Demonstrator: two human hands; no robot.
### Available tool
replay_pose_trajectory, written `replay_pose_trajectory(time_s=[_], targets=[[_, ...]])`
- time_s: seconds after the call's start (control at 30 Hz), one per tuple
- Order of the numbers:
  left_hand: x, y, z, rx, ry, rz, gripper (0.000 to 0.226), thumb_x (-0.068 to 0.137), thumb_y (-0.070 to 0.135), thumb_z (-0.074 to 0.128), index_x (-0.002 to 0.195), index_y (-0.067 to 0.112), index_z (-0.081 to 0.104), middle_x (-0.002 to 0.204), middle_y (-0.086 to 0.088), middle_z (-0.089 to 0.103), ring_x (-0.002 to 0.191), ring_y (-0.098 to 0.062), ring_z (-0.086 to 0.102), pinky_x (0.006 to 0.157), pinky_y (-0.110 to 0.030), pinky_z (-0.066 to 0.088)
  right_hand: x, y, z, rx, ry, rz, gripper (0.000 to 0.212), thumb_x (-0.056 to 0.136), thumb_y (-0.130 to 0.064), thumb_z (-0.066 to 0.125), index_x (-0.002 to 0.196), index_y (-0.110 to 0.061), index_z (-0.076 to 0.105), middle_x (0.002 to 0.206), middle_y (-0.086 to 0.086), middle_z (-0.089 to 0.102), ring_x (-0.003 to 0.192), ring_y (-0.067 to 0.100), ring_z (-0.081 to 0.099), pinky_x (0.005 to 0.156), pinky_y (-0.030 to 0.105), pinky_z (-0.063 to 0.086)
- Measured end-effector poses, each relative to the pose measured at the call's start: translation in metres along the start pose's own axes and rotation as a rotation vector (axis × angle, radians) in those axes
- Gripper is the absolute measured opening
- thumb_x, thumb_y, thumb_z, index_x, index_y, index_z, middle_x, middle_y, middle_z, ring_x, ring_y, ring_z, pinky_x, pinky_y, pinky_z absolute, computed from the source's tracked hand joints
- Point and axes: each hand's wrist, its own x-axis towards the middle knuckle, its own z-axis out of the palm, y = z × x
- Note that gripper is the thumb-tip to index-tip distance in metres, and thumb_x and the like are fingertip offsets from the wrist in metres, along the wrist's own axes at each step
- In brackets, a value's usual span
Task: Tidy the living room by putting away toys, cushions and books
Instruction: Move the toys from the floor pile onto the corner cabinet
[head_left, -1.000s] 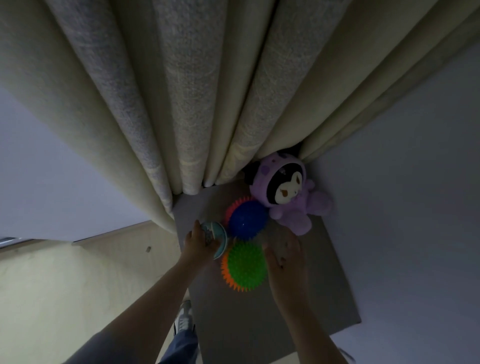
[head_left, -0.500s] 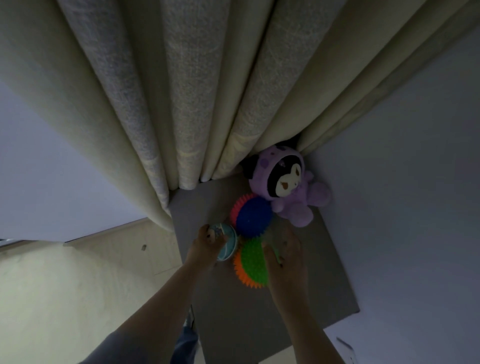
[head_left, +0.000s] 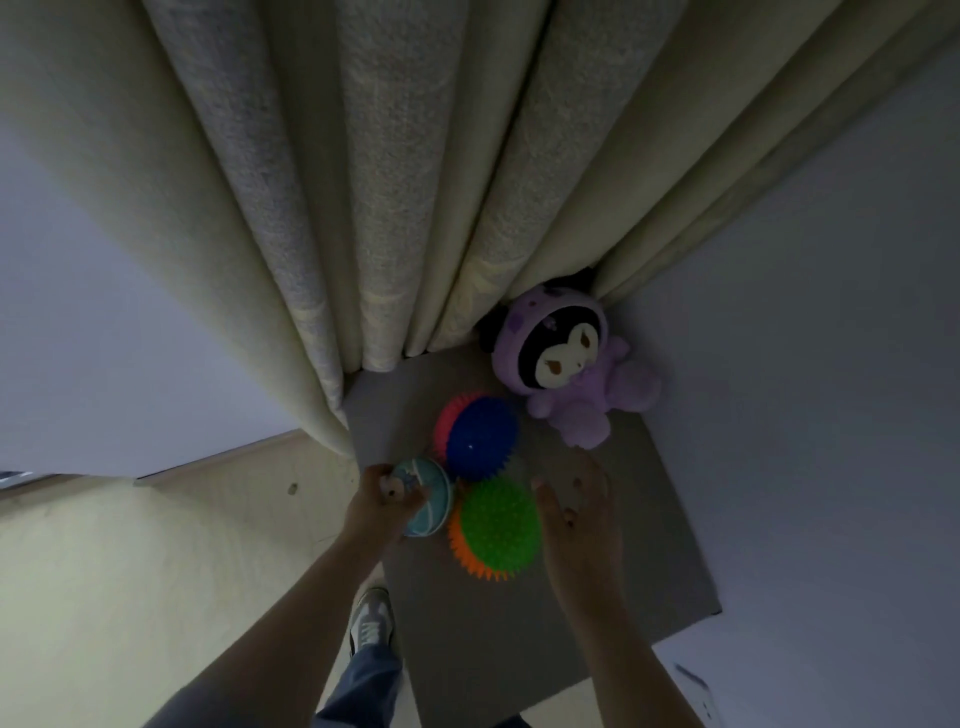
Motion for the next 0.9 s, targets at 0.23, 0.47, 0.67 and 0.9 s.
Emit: replay_pose_trajectory(time_s=[0.23, 0.47, 0.67, 0.9], targets=[[-0.019, -0.008, -0.014, -0.01, -0.058, -0.022, 0.056, 0.088, 0.024, 0.065, 0.136, 0.015, 0.037, 0.124, -0.014, 0.05, 0.104, -0.031, 0.057, 0.085, -0.047, 0.055, -0.008, -0.016, 0.005, -0.027, -0.045, -0.01, 0.054, 0.094, -0.025, 0.058, 0.144, -0.017, 0.038, 0.14, -0.003, 0.043, 0.117, 0.0, 0.042, 0.089, 0.011, 0.034], [-0.039, -0.009, -0.028, -0.002, -0.009, 0.051, 0.072, 0.081, 0.03, 0.073, 0.141, 0.013, 0.036, 0.136, -0.013, 0.049, 0.108, -0.028, 0.057, 0.087, -0.045, 0.054, -0.02, -0.03, 0.003, -0.019, -0.031, -0.002, 0.062, 0.093, -0.03, 0.06, 0.148, -0.018, 0.033, 0.149, -0.002, 0.036, 0.137, 0.013, 0.036, 0.102, 0.023, 0.033], [-0.078, -0.006, -0.053, 0.013, 0.044, 0.113, 0.064, 0.08, 0.027, 0.075, 0.134, 0.011, 0.045, 0.13, -0.012, 0.053, 0.111, -0.028, 0.057, 0.093, -0.046, 0.051, -0.049, -0.055, -0.004, 0.007, -0.038, -0.052, 0.058, 0.094, -0.033, 0.058, 0.146, -0.022, 0.035, 0.148, -0.004, 0.038, 0.131, 0.007, 0.038, 0.103, 0.028, 0.038], [-0.157, -0.006, -0.079, -0.021, 0.137, 0.242, 0.035, 0.083, 0.025, 0.071, 0.114, 0.018, 0.058, 0.111, -0.003, 0.065, 0.098, -0.021, 0.063, 0.092, -0.045, 0.052, -0.081, -0.087, -0.029, 0.037, -0.137, -0.113, 0.051, 0.092, -0.028, 0.061, 0.139, -0.019, 0.045, 0.138, -0.001, 0.051, 0.118, 0.008, 0.047, 0.099, 0.029, 0.041]])
